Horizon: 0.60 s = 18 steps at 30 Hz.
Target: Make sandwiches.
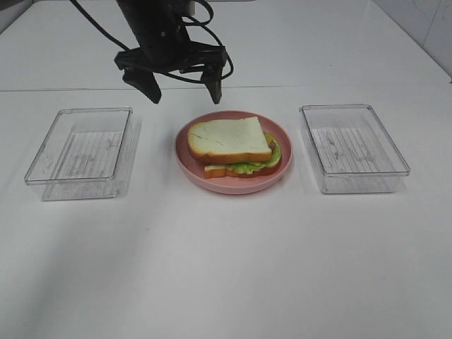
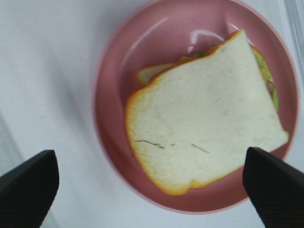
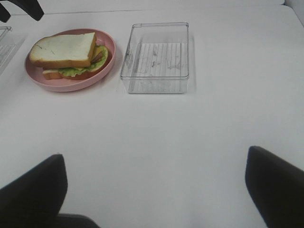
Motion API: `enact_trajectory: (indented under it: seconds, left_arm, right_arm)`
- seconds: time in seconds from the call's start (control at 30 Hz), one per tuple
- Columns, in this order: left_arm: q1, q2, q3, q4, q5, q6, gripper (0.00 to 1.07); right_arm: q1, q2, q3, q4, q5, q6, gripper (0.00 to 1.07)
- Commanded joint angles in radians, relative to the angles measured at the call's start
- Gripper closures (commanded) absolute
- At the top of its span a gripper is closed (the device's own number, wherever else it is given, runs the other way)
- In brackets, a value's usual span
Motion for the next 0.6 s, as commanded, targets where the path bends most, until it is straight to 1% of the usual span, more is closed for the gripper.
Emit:
enact_trajectory:
  seconds: [0.03,0.07,0.1,0.13,0.17,0.2,0.23,0.27,0.3,0.33,0.37,0.4,0.43,0.47,0.53,0.6]
  left_arm:
    - [0.026,-0.056,-0.004,0.111,0.063,0.055,0.08]
    - [0.026,-0.056,-0.004,0.111,0.063,0.055,0.08]
    - [0.066,-0.081,-0.004,0.117,0.063,0.067,0.08]
    - [0.066,-0.081,-0.004,0.117,0.063,0.067,0.08]
    - [0.087,-0.092,-0.004,0.117,0.063,0.069,0.08]
    - [0.142,-0.114,-0.004,0.120,0.063,0.081,0.08]
    - [0.142,-0.114,-0.004,0.120,0.063,0.081,0.08]
    - [0.201,-0.132,-0.004,0.120,0.063,0.110,0.08]
    - [0.201,-0.132,-0.004,0.120,0.063,0.110,0.08]
    - [0.224,-0.138,-0.004,0.120,0.063,0.120,0.08]
    - [0.279,-0.151,-0.004,0.120,0.063,0.130,0.08]
    - [0.279,-0.151,-0.004,0.120,0.063,0.130,0.08]
    - [0.325,-0.161,-0.004,0.118,0.063,0.130,0.08]
    - [0.325,-0.161,-0.004,0.118,0.063,0.130,0.08]
    - [0.384,-0.182,0.000,0.099,0.063,0.130,0.09]
    - [0.393,-0.195,0.011,0.089,0.063,0.130,0.09]
  right_arm:
    - [-0.003,-0.024,0.001,0.006,-0.010,-0.010,0.11]
    - [-0.003,-0.024,0.001,0.006,-0.010,-0.010,0.11]
    - [-0.003,-0.024,0.001,0.006,-0.010,-0.010,0.11]
    - [-0.003,-0.024,0.001,0.006,-0.010,-0.010,0.11]
    - [-0.003,-0.024,0.001,0.006,-0.010,-0.010,0.11]
    - [-0.003,-0.024,0.001,0.006,-0.010,-0.010,0.11]
    - [-0.003,-0.024,0.001,0.006,-0.010,-0.010,0.11]
    - [-0.003,-0.024,0.001,0.006,-0.010,-0.008,0.11]
    - [-0.003,-0.024,0.001,0.006,-0.010,-0.008,0.11]
    - [-0.003,-0.024,0.001,0.006,-0.010,-0.008,0.11]
    - [-0.003,-0.024,0.001,0.006,-0.010,-0.008,0.11]
    - [-0.003,-0.024,0.001,0.006,-0.010,-0.008,0.11]
    - [-0.003,-0.024,0.001,0.006,-0.010,-0.008,0.11]
    - [-0.003,-0.024,0.001,0.006,-0.010,-0.008,0.11]
    - [-0.003,-0.024,0.001,0.006,-0.010,-0.008,0.11]
    - [-0.003,-0.024,0.001,0.006,-0.010,-0.008,0.11]
